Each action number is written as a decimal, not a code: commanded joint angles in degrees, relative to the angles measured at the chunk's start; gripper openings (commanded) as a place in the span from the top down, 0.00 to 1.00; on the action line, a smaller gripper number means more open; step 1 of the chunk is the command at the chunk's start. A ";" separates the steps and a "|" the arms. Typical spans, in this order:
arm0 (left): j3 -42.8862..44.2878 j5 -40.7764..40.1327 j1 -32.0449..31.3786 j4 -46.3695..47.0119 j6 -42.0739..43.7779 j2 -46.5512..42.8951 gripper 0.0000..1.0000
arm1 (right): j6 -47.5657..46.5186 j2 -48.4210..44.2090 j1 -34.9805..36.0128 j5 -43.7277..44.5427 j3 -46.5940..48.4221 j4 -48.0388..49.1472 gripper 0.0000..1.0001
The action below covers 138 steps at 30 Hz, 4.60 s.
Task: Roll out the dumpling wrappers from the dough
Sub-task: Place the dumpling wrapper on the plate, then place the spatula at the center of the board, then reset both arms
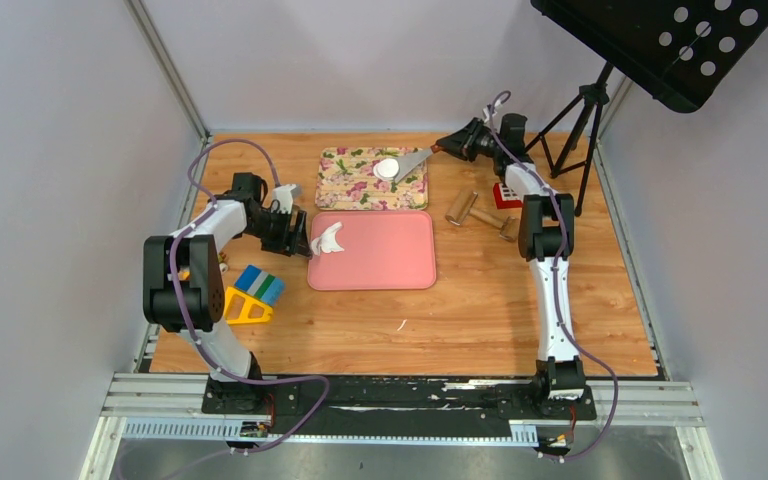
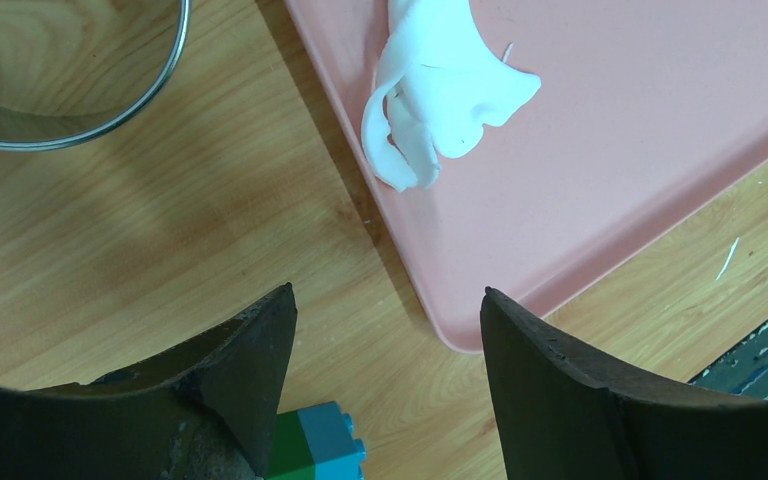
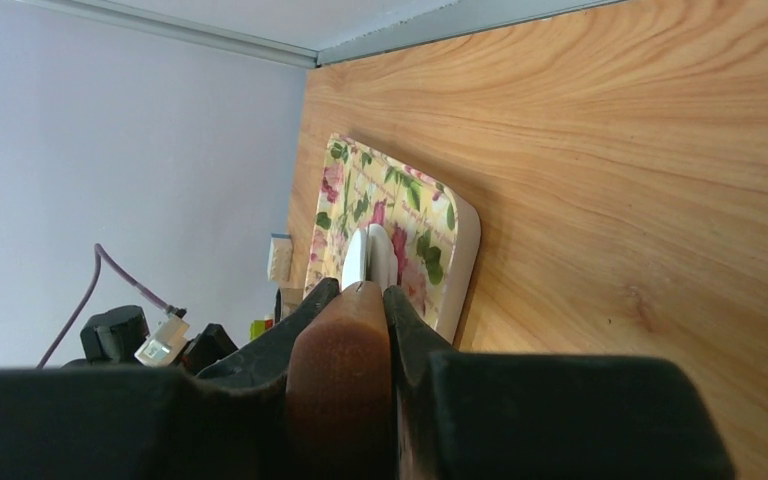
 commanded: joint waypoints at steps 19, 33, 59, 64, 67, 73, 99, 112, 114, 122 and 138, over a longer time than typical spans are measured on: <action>-0.19 1.68 0.37 0.66 1.14 -2.08 0.25 | -14.30 -10.88 -0.84 3.04 -0.05 -10.00 1.00; -0.06 1.49 0.35 0.66 0.61 -3.21 0.24 | -32.57 -25.48 -0.67 15.65 -6.56 -23.31 1.00; -0.80 -14.51 0.47 -3.51 6.66 -28.91 0.00 | -86.66 -94.25 30.04 68.62 -61.61 -61.77 1.00; -4.69 -11.39 0.43 -1.41 6.04 -33.17 0.00 | -82.01 -100.80 27.02 58.86 -66.70 -61.14 1.00; -5.18 -11.14 0.47 -1.58 6.05 -33.50 0.00 | -71.72 -104.08 18.28 46.66 -71.95 -52.58 1.00; -5.80 -10.51 0.37 -1.56 5.91 -33.16 0.00 | -52.51 -100.49 -4.77 22.58 -80.80 -40.03 1.00; -4.88 -10.33 0.46 -2.06 6.66 -32.76 0.00 | -67.32 -104.00 -18.05 22.65 -85.92 -48.40 0.02; 0.69 -16.80 0.47 -9.06 10.70 -41.94 0.00 | -86.17 -115.01 -17.97 19.08 -69.97 -60.14 0.00; 0.47 -16.62 0.46 -8.62 10.47 -46.50 0.00 | -85.31 -115.60 -17.93 14.86 -64.59 -63.66 0.00; -3.01 -6.14 0.49 -11.06 11.61 -62.73 0.00 | -76.30 -127.42 -18.15 -3.01 -64.59 -60.00 0.00; -9.28 7.73 0.44 -16.90 17.25 -73.80 0.00 | -84.25 -138.81 -18.43 -16.77 -76.79 -65.22 0.01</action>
